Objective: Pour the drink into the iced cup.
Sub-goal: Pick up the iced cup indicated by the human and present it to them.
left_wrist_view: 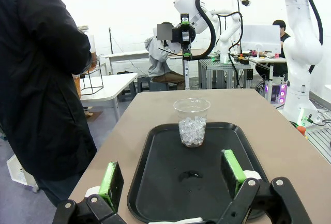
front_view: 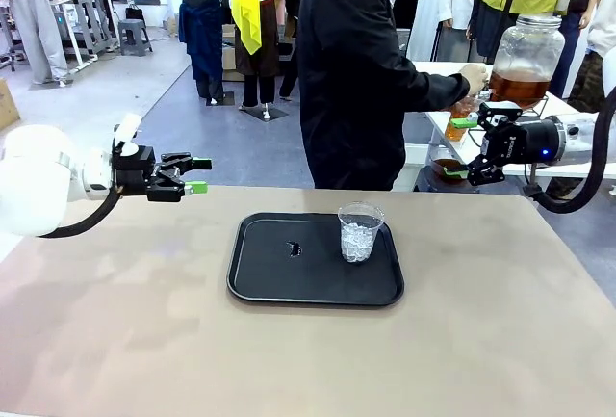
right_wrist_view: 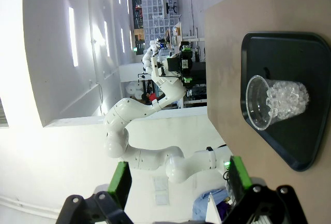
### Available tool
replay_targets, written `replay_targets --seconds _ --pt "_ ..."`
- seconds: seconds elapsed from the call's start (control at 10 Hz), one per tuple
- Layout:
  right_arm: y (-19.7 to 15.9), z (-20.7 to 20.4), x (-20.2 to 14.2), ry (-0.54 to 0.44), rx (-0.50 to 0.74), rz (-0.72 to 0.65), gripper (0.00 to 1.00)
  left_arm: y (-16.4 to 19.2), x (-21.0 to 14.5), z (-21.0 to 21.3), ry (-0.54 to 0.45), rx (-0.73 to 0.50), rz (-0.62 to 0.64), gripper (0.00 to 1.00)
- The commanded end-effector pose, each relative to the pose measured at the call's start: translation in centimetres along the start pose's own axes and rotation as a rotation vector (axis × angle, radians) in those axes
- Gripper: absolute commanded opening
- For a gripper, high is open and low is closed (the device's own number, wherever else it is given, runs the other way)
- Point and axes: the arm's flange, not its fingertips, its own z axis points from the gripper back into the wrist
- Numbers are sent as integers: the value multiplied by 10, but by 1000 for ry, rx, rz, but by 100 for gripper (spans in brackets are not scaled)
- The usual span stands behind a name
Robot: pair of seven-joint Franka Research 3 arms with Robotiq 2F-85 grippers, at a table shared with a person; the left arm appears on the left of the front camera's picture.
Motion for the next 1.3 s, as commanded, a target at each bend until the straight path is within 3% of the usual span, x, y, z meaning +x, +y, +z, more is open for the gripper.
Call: replay_targets --seconds 0.0,1.2 --pt "1 0 -1 -3 0 2 100 2 2 -1 -3 0 5 100" --pt "1 0 -1 -3 0 2 100 2 2 -1 -3 0 5 100"
